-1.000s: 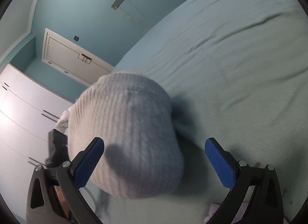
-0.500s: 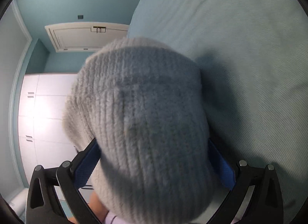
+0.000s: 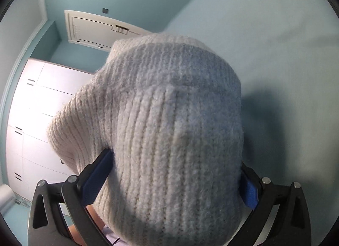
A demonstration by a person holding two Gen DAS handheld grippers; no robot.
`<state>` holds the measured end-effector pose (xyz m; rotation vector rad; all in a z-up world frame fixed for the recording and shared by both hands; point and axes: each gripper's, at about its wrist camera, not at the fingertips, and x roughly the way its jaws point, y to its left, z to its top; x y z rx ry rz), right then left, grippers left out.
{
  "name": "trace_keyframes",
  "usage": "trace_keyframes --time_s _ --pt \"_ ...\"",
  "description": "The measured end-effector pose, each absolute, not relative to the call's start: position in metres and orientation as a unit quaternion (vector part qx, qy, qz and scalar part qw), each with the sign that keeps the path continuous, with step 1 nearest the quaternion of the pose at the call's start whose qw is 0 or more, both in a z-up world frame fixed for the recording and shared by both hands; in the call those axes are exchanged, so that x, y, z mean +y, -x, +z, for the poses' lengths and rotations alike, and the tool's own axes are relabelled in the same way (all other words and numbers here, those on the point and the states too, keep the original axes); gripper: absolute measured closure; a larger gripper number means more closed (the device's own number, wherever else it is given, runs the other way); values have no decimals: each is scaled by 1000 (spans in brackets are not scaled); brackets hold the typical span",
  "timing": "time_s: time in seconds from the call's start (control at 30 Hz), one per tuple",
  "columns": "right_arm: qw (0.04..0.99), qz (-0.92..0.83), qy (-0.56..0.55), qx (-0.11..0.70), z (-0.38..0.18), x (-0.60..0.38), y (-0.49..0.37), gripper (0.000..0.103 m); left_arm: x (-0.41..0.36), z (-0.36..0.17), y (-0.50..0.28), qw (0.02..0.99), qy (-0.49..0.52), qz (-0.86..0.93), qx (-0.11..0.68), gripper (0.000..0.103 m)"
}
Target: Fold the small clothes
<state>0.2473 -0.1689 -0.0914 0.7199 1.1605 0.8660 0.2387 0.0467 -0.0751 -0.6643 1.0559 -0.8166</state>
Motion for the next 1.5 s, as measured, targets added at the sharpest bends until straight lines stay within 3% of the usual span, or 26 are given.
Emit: trace_keyframes --time_s 0.23,0.43,0.5,0.63,0.8,1.0,1.1,1.23,1.5 --pt "734 358 -294 498 -59 -185 -346 2 38 -80 -337 730 347 -360 465 0" --pt "721 284 -298 557 -138 -207 -397 1 28 -160 -386 673 381 -303 557 0" --pt "687 315 -363 545 -157 -221 -390 1 38 -149 -379 673 393 -315 541 0" --pt "722 295 -332 530 -135 -236 -362 1 57 -97 -357 722 308 -272 556 0" --pt "825 204 -239 470 -70 -243 -327 1 78 -16 -322 814 217 -196 502 0" --pt "896 92 -99 424 -30 -174 -330 1 21 33 -284 901 50 -120 414 0" --pt "910 85 -37 403 -34 -156 -321 1 -41 28 -297 917 -6 -131 378 0" --pt "917 52 8 394 -46 -160 -301 2 -76 -9 -320 923 -98 -5 373 0" --pt "925 54 -16 377 -65 -152 -303 2 -31 -43 -330 924 -5 -8 381 0"
